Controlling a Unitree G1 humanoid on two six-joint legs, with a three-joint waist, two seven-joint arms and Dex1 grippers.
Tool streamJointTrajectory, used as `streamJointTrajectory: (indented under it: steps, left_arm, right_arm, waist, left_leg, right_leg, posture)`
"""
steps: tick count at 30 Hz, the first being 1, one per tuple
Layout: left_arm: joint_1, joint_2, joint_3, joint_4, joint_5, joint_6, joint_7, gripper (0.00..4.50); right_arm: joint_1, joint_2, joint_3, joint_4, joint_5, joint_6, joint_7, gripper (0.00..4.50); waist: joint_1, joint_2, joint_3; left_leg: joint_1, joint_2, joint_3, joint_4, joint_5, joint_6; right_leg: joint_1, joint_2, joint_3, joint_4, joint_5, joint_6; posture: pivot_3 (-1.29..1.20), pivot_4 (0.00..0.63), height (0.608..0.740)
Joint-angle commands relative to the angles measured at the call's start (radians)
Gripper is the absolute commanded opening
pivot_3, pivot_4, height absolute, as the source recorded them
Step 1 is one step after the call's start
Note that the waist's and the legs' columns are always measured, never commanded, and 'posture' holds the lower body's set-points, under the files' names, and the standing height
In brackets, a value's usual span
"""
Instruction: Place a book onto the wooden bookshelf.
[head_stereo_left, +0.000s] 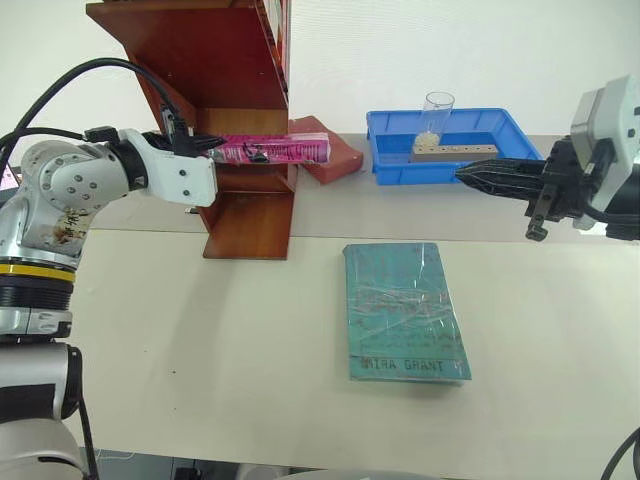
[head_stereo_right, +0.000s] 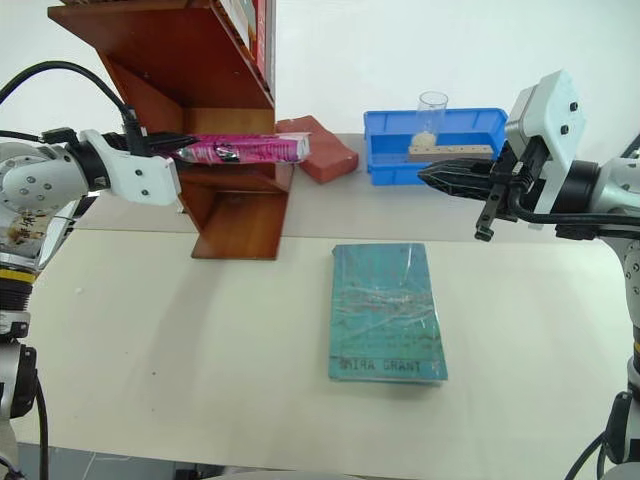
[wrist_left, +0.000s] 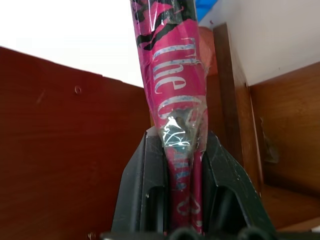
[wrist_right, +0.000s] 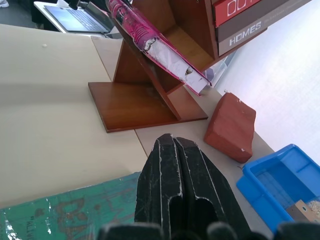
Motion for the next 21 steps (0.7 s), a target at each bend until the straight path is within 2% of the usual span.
streamJointTrajectory:
  steps: [1, 2, 8, 12, 17, 21]
  left_arm:
    - [0.005, 0.036, 0.039, -0.024, -0.043, 0.024, -0.006, 1.29]
    - [0.008, 0.040, 0.041, -0.026, -0.050, 0.029, -0.009, 1.56]
    - [0.031, 0.066, 0.053, -0.049, -0.099, 0.044, -0.034, 4.46]
    - [0.071, 0.111, 0.096, -0.088, -0.181, 0.061, -0.079, 4.46]
    - [0.147, 0.161, 0.208, -0.149, -0.365, 0.139, -0.156, 4.46]
    - [0.212, 0.158, 0.337, -0.250, -0.577, 0.464, -0.172, 4.46]
  right_arm:
    - [-0.002, -0.004, -0.038, -0.003, -0.007, -0.034, 0.001, 0.00]
    - [0.000, -0.004, -0.037, -0.002, -0.008, -0.037, 0.002, 0.00]
    - [0.005, -0.004, -0.032, 0.008, -0.019, -0.052, 0.009, 0.00]
    - [0.004, -0.007, -0.032, 0.020, -0.025, -0.061, 0.018, 0.00]
    - [-0.003, -0.011, -0.025, 0.043, -0.038, -0.075, 0.035, 0.00]
    - [-0.011, -0.026, -0.010, 0.073, -0.059, -0.098, 0.072, 0.00]
  waist:
    - [-0.001, 0.000, 0.000]
    - [-0.001, 0.000, 0.000]
    - [-0.001, 0.001, 0.000]
    - [-0.002, 0.001, -0.001]
    - [-0.002, 0.002, -0.001]
    - [-0.002, 0.001, -0.001]
  left_leg:
    - [0.000, 0.000, 0.000, 0.000, 0.000, 0.000]
    - [0.000, 0.000, 0.000, 0.000, 0.000, 0.000]
    - [0.000, 0.001, 0.000, 0.000, 0.000, 0.000]
    - [0.000, 0.001, 0.001, 0.000, 0.000, 0.000]
    - [0.001, 0.001, 0.001, 0.000, 0.000, 0.000]
    - [0.002, 0.002, 0.001, 0.000, 0.000, 0.000]
  right_leg:
    - [0.000, 0.000, 0.000, 0.000, 0.000, 0.000]
    - [0.000, 0.000, 0.000, 0.000, 0.000, 0.000]
    - [-0.001, 0.000, 0.000, 0.001, 0.000, 0.000]
    - [-0.001, 0.000, 0.000, 0.001, 0.000, 0.000]
    - [-0.002, 0.000, 0.000, 0.001, 0.000, 0.000]
    - [-0.002, 0.000, -0.001, 0.001, -0.001, 0.001]
  posture:
    - [0.00, 0.150, 0.649]
    - [0.00, 0.150, 0.649]
    - [0.00, 0.150, 0.649]
    - [0.00, 0.150, 0.649]
    - [0.00, 0.150, 0.649]
    - [0.00, 0.150, 0.649]
